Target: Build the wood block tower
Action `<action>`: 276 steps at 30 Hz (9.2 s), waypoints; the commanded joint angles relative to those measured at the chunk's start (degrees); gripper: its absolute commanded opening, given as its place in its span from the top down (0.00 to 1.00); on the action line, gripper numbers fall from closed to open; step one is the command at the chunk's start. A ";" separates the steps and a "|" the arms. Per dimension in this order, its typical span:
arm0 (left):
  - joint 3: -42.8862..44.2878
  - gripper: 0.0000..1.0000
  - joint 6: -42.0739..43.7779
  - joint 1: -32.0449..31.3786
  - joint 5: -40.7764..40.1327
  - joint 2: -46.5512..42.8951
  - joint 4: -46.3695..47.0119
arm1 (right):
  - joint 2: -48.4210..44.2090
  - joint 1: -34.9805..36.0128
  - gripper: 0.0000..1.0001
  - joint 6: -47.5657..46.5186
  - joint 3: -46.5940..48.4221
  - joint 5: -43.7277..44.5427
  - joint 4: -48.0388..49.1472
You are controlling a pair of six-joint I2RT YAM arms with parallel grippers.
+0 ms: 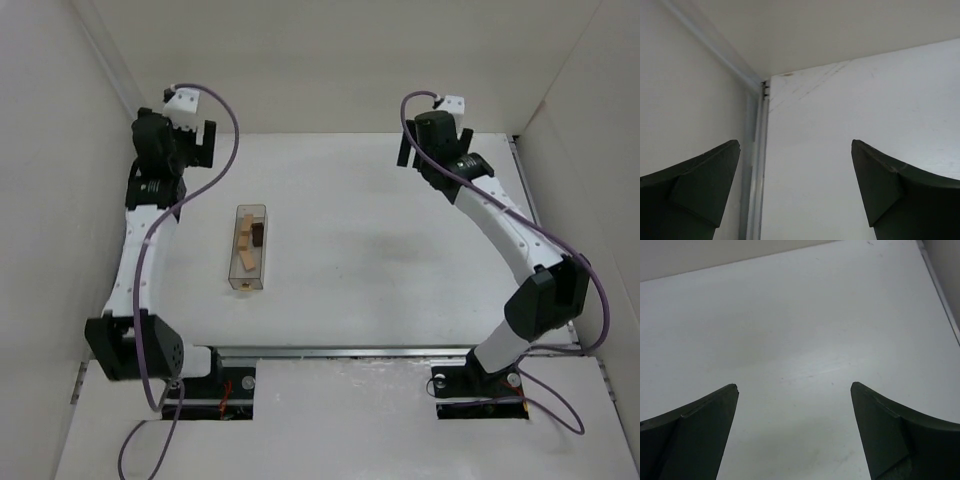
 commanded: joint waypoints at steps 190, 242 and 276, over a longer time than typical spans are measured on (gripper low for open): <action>10.51 0.29 -12.32 8.95 22.06 37.02 -29.82 | 44.13 21.42 0.21 41.67 31.47 -29.48 -20.69; 29.05 0.40 28.70 -9.30 53.42 19.96 -48.71 | 1.59 12.03 0.99 -30.82 -28.65 -78.11 64.71; 28.97 0.51 50.35 -30.69 43.58 23.22 -55.31 | -0.60 8.24 0.99 -41.99 -30.76 -91.18 61.65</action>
